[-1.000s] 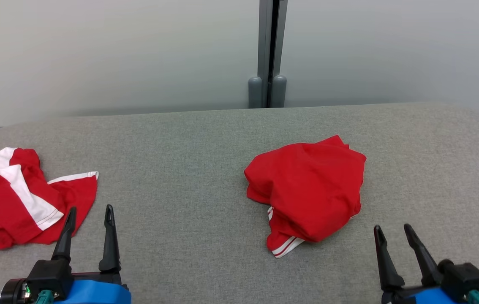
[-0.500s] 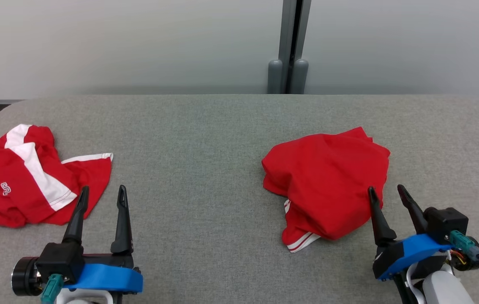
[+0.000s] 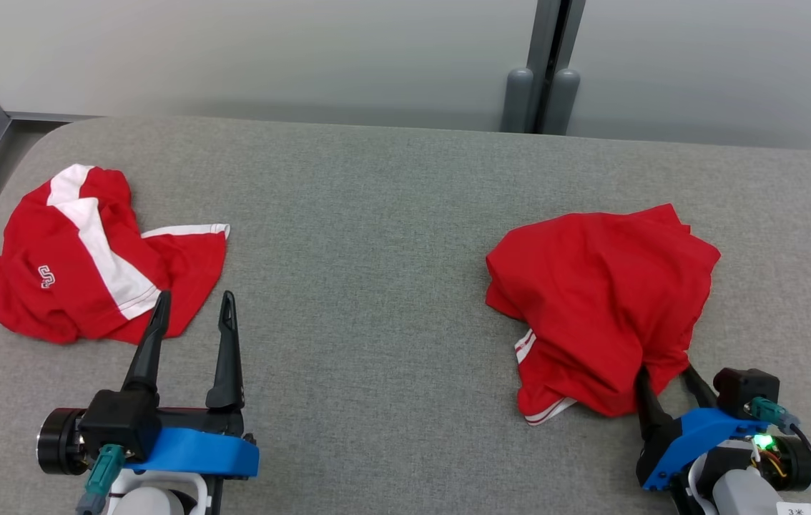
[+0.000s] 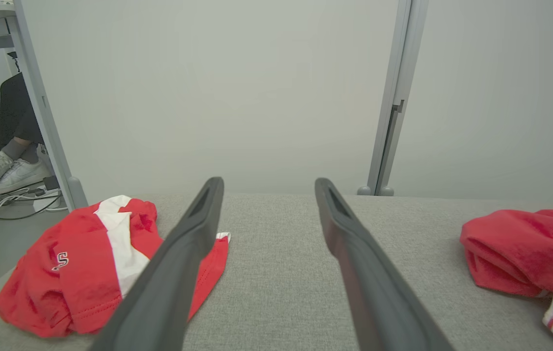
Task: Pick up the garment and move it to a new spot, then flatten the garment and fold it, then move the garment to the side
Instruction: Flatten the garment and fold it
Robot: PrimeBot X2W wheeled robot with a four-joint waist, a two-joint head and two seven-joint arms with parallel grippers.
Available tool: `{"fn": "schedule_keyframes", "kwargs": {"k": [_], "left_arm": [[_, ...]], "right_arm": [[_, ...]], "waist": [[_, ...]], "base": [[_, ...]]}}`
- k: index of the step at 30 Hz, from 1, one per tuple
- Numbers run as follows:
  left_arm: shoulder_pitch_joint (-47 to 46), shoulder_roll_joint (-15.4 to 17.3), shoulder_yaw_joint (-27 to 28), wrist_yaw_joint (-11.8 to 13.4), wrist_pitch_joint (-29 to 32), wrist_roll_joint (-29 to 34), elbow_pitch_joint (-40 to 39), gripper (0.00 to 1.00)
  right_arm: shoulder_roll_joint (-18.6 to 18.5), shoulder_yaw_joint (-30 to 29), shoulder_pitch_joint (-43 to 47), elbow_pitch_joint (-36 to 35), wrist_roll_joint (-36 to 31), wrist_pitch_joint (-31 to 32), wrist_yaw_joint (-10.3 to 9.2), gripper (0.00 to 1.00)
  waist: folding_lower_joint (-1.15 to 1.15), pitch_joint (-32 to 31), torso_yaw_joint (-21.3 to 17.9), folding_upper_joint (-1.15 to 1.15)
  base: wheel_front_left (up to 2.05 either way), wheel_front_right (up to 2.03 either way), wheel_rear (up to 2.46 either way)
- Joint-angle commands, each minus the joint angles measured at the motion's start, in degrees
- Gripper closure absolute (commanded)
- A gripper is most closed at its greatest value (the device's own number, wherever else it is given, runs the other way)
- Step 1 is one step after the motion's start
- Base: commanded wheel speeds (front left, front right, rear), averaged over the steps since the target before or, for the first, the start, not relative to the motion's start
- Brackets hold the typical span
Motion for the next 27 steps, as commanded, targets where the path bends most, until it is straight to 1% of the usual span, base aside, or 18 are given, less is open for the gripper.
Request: {"fn": "schedule_keyframes", "kwargs": {"k": [1, 4, 5, 6, 7, 8, 12, 17, 21, 24, 27], "left_arm": [[-0.92, -0.17, 0.08, -0.26, -0.16, 0.47, 0.13, 0.0], [-1.03, -0.3, -0.07, -0.3, -0.17, 0.64, 0.41, 0.0], [-0.94, -0.35, -0.04, -0.34, -0.16, 0.69, 0.5, 0.0], [-0.78, -0.36, 0.07, -0.34, -0.17, 0.73, 0.56, 0.0], [-0.53, -0.34, 0.3, -0.25, -0.16, 0.7, 0.58, 0.0], [-0.1, -0.33, 0.5, -0.24, -0.17, 0.7, 0.64, 0.0], [0.88, -0.18, 0.86, -0.52, -0.16, 0.84, 0.82, 0.0], [1.15, -0.31, 1.0, -0.8, -0.16, 0.75, 0.88, 0.0], [1.29, -0.45, 0.81, -0.95, -0.16, 0.84, 0.91, 0.0], [1.43, -0.53, 0.89, -1.02, -0.16, 0.83, 0.93, 0.0], [1.61, -0.66, 0.92, -1.01, -0.16, 0.92, 0.73, 0.0]], "right_arm": [[0.01, 0.12, -1.03, 1.43, -0.09, -0.2, 0.03, 0.0], [0.16, 0.27, -2.19, 4.8, 0.27, -0.25, 0.03, 0.0], [0.27, 0.52, -2.4, 5.71, 0.46, -0.31, 0.03, 0.32], [0.35, 0.72, -2.63, 6.36, 0.77, -0.3, 0.03, 0.72], [0.42, 0.92, -2.86, 6.73, 1.1, -0.38, 0.03, 0.87], [0.45, 0.97, -2.86, 6.76, 1.61, -0.48, 0.03, 1.0], [-0.9, 0.49, -1.47, 4.01, 3.23, -0.69, 0.02, 1.0], [-4.98, -1.84, 2.82, -2.28, 4.98, -0.7, 0.02, 1.0], [-9.71, -3.78, 6.1, -6.94, 6.25, -0.7, 0.02, 1.0], [-12.57, -5.58, 7.46, -10.57, 6.58, -0.69, 0.02, 1.0], [-13.39, -6.03, 7.83, -14.66, 6.25, -0.69, 0.03, 1.0]], "waist": [[-0.01, 0.01, 0.23, -0.01], [-0.01, -0.16, 0.7, -0.01], [-0.01, -0.27, 0.73, -0.01], [-0.01, -0.42, 0.68, -0.01], [-0.01, -0.59, 0.48, -0.01], [-0.01, -0.79, 0.22, -0.01], [-0.01, -1.87, -1.24, -0.01], [-0.01, -3.25, -2.97, -0.01], [-0.01, -3.72, -3.95, -0.01], [-0.01, -3.79, -4.48, -0.01], [-0.01, -3.82, -4.8, -0.01]], "base": [[0.0, 0.0, 0.0], [0.0, 0.0, 0.0], [0.0, 0.0, 0.0], [0.0, 0.0, 0.0], [0.0, 0.0, 0.0], [0.0, 0.0, 0.0], [0.0, 0.0, 0.0], [0.0, 0.0, 0.0], [0.0, 0.0, 0.0], [0.0, 0.0, 0.0], [0.0, 0.0, 0.0]]}}
